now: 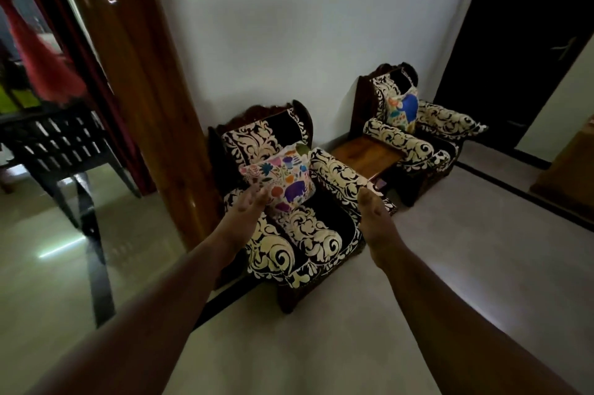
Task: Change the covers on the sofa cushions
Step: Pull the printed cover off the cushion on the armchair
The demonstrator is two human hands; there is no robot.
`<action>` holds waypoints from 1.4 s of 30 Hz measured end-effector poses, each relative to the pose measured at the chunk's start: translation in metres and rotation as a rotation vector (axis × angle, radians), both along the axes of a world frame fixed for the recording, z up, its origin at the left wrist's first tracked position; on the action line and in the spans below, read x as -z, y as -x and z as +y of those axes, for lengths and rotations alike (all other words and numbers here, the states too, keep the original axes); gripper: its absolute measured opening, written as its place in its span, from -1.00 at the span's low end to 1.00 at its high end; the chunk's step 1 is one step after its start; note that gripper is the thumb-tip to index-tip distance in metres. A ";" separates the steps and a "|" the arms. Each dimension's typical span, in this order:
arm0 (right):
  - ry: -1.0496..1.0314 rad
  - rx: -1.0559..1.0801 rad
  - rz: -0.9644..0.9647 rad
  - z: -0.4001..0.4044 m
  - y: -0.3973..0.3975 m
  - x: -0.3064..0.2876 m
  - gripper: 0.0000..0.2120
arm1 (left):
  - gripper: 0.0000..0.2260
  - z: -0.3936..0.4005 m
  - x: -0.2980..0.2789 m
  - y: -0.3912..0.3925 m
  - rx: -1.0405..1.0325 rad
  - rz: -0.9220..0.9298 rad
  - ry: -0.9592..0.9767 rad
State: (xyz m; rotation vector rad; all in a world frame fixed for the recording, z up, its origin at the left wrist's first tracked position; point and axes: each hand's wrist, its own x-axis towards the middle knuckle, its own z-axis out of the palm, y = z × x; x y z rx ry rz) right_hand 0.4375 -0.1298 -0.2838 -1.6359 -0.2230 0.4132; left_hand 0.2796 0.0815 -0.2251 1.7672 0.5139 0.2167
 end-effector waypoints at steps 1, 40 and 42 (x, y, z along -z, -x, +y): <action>0.015 -0.001 0.016 0.004 -0.012 0.004 -0.12 | -0.52 0.002 0.007 -0.011 0.005 0.021 -0.001; 0.600 -0.438 0.115 0.466 -0.733 0.294 -0.65 | -0.54 0.319 0.265 -0.618 -0.555 0.466 0.387; 0.590 -0.459 0.192 0.481 -0.751 0.322 -0.33 | -0.66 0.320 0.275 -0.633 -0.562 0.493 0.402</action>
